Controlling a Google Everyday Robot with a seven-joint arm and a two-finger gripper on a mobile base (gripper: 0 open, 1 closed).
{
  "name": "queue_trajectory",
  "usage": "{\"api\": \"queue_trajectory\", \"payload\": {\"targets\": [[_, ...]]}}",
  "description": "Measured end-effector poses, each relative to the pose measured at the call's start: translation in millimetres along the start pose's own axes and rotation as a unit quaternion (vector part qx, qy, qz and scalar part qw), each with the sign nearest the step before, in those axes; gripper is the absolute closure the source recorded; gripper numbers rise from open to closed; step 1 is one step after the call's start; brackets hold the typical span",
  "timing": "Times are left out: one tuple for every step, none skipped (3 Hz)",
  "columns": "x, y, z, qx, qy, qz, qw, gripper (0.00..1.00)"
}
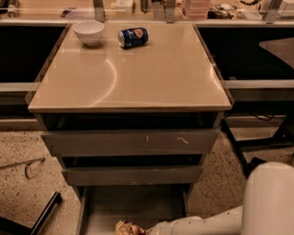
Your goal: Place brown chip bag into bottom drawer
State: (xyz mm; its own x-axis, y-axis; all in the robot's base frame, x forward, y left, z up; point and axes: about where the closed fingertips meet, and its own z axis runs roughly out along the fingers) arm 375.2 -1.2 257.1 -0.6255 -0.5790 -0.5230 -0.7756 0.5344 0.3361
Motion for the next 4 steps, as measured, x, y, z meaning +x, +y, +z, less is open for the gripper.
{"api": "queue_trajectory", "payload": {"targets": [[6,-11,31,-0.022,-0.044,-0.008,0.9988,1.0],[14,-39,35,-0.011,-0.069,0.003,0.9976,1.0],[-17,-81,15,0.038,-0.099,-0.012,0.9943,1.0],[-39,-104,2,0.071,-0.115,-0.025,0.9906,1.0]]}}
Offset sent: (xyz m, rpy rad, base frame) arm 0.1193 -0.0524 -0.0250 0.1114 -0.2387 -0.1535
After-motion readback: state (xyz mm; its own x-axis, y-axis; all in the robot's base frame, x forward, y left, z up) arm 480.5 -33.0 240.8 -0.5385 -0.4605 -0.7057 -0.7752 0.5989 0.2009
